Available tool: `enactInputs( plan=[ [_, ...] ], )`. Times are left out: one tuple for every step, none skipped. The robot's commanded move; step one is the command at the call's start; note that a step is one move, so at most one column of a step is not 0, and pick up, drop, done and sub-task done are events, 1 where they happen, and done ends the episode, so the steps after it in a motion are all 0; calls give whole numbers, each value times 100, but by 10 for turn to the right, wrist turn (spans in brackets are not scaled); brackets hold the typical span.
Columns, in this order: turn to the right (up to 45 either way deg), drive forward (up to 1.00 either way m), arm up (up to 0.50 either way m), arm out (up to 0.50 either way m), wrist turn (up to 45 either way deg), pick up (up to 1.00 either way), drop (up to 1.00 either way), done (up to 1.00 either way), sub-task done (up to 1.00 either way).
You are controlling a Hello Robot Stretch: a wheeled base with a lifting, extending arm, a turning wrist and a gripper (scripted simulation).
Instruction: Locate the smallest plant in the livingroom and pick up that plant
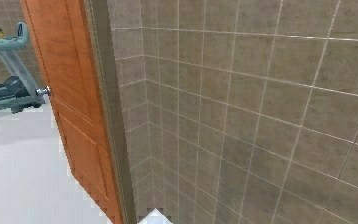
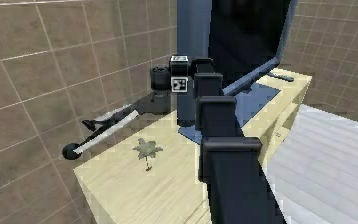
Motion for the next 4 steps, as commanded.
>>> enactInputs(
  plan=[
    [0, 0, 0, 0, 450, 0, 0, 0, 0],
    [0, 0, 0, 0, 150, 0, 0, 0, 0],
    [0, 0, -30, 0, 0, 0, 0, 0, 0],
    [0, 0, 0, 0, 0, 100, 0, 0, 0]
  ],
)
